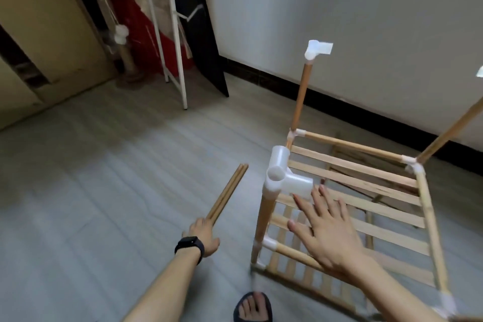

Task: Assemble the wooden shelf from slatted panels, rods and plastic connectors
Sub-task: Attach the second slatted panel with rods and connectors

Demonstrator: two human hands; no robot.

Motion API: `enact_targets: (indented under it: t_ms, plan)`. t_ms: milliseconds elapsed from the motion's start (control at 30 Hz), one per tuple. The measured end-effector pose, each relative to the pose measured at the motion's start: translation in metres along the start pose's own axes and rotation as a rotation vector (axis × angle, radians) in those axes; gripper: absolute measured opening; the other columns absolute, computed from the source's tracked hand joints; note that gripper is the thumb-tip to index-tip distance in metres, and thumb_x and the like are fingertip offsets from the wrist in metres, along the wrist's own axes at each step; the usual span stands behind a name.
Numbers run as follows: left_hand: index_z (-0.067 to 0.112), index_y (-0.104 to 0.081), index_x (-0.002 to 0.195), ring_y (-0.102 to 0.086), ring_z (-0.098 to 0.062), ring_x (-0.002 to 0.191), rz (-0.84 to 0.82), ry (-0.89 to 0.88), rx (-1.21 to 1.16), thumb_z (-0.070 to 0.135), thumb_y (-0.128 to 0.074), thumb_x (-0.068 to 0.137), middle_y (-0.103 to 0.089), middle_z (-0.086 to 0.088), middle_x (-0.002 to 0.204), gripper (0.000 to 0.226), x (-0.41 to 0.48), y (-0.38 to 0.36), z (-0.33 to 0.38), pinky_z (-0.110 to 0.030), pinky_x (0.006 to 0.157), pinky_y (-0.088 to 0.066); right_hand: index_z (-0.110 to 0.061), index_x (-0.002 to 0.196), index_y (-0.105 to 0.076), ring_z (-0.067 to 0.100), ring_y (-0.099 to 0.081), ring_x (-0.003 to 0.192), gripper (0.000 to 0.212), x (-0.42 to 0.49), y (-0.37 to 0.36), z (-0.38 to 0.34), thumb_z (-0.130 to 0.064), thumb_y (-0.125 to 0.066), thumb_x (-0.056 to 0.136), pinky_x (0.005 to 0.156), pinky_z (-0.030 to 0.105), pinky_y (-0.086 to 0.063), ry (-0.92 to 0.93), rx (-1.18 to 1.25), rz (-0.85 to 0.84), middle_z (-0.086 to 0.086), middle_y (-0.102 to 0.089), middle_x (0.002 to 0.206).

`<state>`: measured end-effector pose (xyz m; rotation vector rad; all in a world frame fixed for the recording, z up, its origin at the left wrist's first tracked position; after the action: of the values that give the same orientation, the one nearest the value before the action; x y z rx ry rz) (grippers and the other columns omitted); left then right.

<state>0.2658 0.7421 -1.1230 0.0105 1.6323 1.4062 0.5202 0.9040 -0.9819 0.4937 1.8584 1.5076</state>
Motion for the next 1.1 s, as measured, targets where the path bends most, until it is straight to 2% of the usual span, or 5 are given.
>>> enact_targets:
  t_ms: [500,733,867,1033,1100]
  plan:
    - [0.015,-0.045,0.137,-0.055,-0.032,0.123,0.117,0.053,-0.111,0.021,-0.042,0.103,-0.058,-0.012,0.135,0.035,0.059,-0.039,0.016,-0.042,0.102,-0.047,-0.058,0.143,0.018,0.011,0.036,0.145,0.063,0.003,-0.008,0.006,-0.078,-0.014,0.093,0.123,0.050,0.011,0.060,0.051,0.064,-0.011,0.033,0.159]
    - [0.009,-0.063,0.110,-0.065,-0.027,0.101,-0.165,0.013,-0.437,0.029,-0.057,0.094,-0.069,-0.011,0.110,0.026,0.042,-0.052,0.029,-0.032,0.084,-0.052,-0.063,0.131,0.039,0.009,0.036,0.144,0.076,-0.010,-0.010,0.026,-0.084,-0.018,0.086,0.123,0.050,0.011,0.197,0.036,0.001,-0.015,0.040,0.156]
    - [0.000,-0.066,0.100,-0.059,-0.018,0.065,-0.279,0.011,-0.862,0.005,-0.063,0.088,-0.070,-0.007,0.074,0.014,0.009,-0.023,0.041,-0.027,0.060,-0.041,-0.047,0.157,-0.001,0.015,0.023,0.151,0.079,-0.033,-0.021,0.074,-0.082,-0.023,0.089,0.124,0.049,0.008,0.308,-0.089,-0.041,-0.007,0.020,0.165]
    - [0.007,-0.055,0.112,-0.060,-0.020,0.070,-0.216,-0.087,-1.064,0.004,-0.058,0.097,-0.069,-0.007,0.084,0.016,-0.034,0.039,0.044,-0.028,0.060,-0.039,-0.055,0.150,0.015,0.027,0.019,0.152,0.078,-0.107,0.003,0.136,-0.087,-0.009,0.084,0.120,0.049,0.015,-0.131,-0.139,0.150,0.004,0.024,0.164]
    - [0.008,-0.057,0.107,-0.058,-0.019,0.067,-0.137,-0.159,-1.111,0.005,-0.056,0.098,-0.067,-0.005,0.081,0.009,-0.050,0.067,0.050,-0.028,0.058,-0.036,-0.041,0.157,0.006,0.030,0.017,0.152,0.093,-0.149,-0.003,0.157,-0.081,-0.038,0.085,0.122,0.056,0.006,-0.548,0.130,0.259,0.010,0.019,0.165]
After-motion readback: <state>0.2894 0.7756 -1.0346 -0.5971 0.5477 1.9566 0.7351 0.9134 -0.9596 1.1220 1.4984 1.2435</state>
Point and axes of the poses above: each hand's wrist, its own x-axis towards the middle knuckle, its own y-axis out of the back of the hand, z = x × y, the point moved 4 cm from there along x, towards the middle knuckle
